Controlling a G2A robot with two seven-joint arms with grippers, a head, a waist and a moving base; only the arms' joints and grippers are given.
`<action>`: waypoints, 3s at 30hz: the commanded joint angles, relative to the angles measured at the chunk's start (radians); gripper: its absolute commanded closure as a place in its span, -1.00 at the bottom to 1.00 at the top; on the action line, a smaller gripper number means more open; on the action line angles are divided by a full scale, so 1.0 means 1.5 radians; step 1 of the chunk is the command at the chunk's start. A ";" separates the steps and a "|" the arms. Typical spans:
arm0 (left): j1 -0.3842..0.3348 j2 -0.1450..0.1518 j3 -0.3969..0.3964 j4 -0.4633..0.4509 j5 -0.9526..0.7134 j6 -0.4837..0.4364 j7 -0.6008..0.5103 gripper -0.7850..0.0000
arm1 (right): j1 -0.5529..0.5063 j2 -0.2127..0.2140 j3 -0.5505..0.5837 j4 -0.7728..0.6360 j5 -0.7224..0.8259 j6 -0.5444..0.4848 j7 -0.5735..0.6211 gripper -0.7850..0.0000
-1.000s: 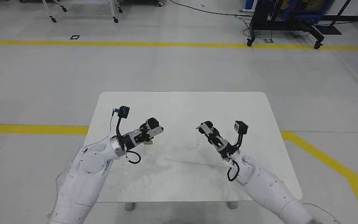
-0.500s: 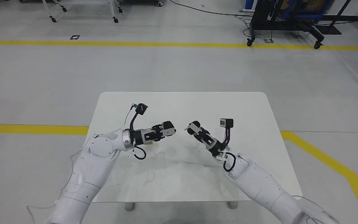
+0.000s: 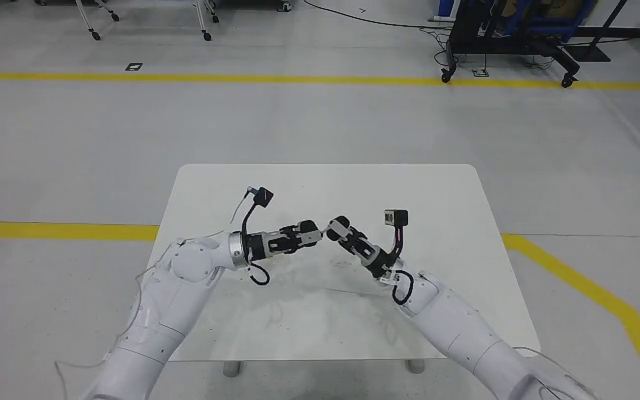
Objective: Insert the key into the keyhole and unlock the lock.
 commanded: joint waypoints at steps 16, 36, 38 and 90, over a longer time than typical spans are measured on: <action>-0.012 0.001 0.019 0.007 0.018 0.012 0.016 1.00 | -0.006 -0.027 0.033 0.024 -0.019 0.000 0.037 1.00; -0.018 0.003 0.020 0.018 0.006 0.020 0.033 0.41 | -0.025 -0.041 0.075 0.033 -0.003 0.000 0.105 1.00; -0.018 0.004 0.019 0.018 0.004 0.019 0.032 0.15 | -0.026 -0.043 0.077 0.034 0.013 0.000 0.116 1.00; -0.025 0.021 -0.014 0.039 -0.064 0.034 -0.005 1.00 | -0.023 -0.074 0.111 0.069 0.063 0.000 0.211 -1.00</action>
